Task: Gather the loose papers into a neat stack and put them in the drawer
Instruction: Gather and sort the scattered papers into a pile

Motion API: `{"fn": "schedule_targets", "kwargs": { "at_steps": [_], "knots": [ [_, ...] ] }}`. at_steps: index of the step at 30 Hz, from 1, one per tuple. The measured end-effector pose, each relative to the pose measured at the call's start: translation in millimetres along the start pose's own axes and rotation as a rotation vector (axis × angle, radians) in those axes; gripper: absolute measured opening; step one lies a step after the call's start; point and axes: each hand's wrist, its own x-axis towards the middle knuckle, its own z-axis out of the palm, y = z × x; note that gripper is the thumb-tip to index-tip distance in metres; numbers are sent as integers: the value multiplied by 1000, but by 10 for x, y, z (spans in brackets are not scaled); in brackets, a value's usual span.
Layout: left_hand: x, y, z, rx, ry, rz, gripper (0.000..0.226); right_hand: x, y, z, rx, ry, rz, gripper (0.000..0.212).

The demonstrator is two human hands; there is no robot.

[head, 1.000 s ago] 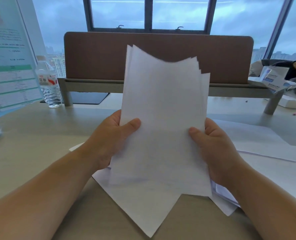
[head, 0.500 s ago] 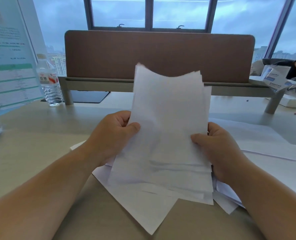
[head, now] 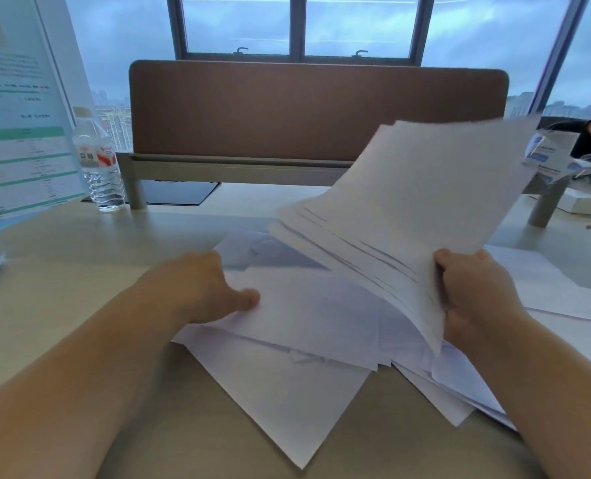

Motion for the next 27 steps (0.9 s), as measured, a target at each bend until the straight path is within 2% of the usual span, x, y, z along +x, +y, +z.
{"fn": "schedule_targets", "kwargs": {
  "at_steps": [2, 4, 11, 15, 19, 21, 27],
  "knots": [
    [-36, 29, -17, 17, -60, 22, 103, 4, 40, 28, 7, 3, 43, 21],
    [-61, 59, -45, 2, -90, 44, 103, -4, 66, 66, 9, 9, 70, 21],
    [-44, 109, 3, -178, -85, 70, 58, -56, 88, 108, -39, 22, 51, 25],
    [-28, 124, 56, -227, -38, 80, 44, -94, 83, 106, -66, 21, 57, 24],
    [16, 79, 82, -112, 127, 82, 33, -92, 85, 81, -95, -19, 65, 20],
    [17, 56, 91, -107, 143, 82, 31, -74, 102, 76, -111, -35, 66, 21],
    [101, 43, 94, -348, 95, 131, 11, -9, 109, 120, -135, -28, 61, 18]
  ]
}}
